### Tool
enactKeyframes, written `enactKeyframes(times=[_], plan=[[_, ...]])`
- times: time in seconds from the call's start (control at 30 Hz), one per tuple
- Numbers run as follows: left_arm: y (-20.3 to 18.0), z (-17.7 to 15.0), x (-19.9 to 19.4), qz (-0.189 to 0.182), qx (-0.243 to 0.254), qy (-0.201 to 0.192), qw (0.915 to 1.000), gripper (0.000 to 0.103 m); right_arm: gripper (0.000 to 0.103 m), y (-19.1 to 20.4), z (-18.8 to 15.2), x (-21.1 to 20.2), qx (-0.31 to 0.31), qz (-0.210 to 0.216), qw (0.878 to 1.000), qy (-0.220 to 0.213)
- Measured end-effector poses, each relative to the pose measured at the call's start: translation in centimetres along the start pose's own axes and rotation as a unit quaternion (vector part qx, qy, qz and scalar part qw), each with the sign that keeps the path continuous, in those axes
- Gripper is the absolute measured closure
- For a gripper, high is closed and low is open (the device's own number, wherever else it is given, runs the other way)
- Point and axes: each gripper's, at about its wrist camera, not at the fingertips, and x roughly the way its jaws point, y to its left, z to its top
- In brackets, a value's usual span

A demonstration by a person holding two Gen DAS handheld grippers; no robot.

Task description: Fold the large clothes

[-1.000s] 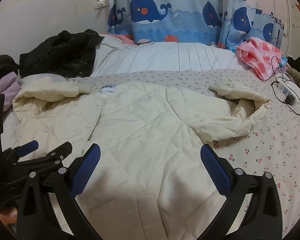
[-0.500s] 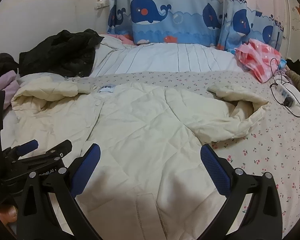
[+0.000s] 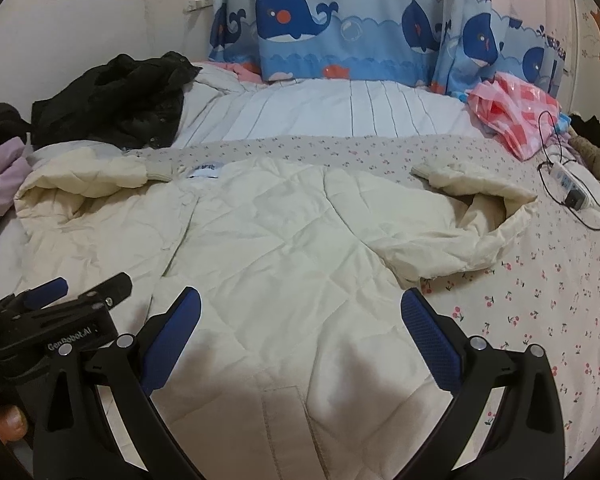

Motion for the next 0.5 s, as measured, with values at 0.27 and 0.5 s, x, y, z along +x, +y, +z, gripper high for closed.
enactKeyframes(times=[0.27, 0.5], plan=[[-1.2, 0.1, 0.0, 0.003, 0.026, -0.007, 0.9996, 0.007, 0.006, 0.0, -0.4, 1.4, -0.003, 0.015, 1.0, 0.023], [-1.0, 0.2, -0.2, 0.007, 0.019, -0.01, 0.9998, 0.007, 0.006, 0.0, -0.4, 0.1, 0.005, 0.019, 1.0, -0.019]])
